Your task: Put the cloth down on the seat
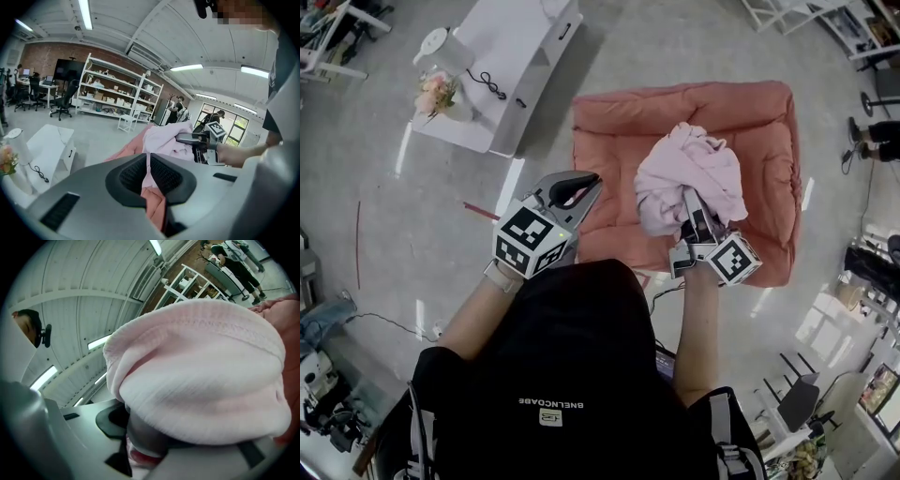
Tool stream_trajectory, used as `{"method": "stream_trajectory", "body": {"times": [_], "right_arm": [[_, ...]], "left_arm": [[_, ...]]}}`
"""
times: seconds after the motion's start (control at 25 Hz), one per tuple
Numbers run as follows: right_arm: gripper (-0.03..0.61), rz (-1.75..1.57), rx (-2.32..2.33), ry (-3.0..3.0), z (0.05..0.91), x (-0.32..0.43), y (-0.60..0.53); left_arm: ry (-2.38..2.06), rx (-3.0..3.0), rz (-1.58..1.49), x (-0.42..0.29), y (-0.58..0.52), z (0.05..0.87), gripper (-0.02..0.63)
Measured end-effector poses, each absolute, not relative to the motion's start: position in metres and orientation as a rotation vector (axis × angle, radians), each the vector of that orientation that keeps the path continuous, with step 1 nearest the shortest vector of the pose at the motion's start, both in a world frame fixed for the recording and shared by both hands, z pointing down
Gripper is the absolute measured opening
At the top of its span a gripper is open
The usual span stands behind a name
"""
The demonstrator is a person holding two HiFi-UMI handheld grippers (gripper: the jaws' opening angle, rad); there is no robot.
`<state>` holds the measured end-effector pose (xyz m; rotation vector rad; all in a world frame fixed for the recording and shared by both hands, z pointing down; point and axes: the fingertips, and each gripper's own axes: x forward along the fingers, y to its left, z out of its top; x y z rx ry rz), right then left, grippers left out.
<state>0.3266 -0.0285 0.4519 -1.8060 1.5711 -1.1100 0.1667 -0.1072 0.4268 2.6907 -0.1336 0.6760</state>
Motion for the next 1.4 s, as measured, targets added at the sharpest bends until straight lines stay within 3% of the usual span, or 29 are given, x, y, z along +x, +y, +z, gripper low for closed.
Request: {"method": "stream_trajectory", "body": {"times": [0.56, 1.4], "right_arm": [[0.207, -1.249, -1.893, 1.347, 0.545, 0.394, -0.006], [0.207, -1.449, -1.896, 1.232, 0.685, 0.438, -0.005]], "left_arm": [[0.023, 2.641, 0.864, 0.203, -0.096, 0.485, 0.017], [-0.006, 2.555, 1.020, 0.192, -0.092, 0.545, 0.017]]}}
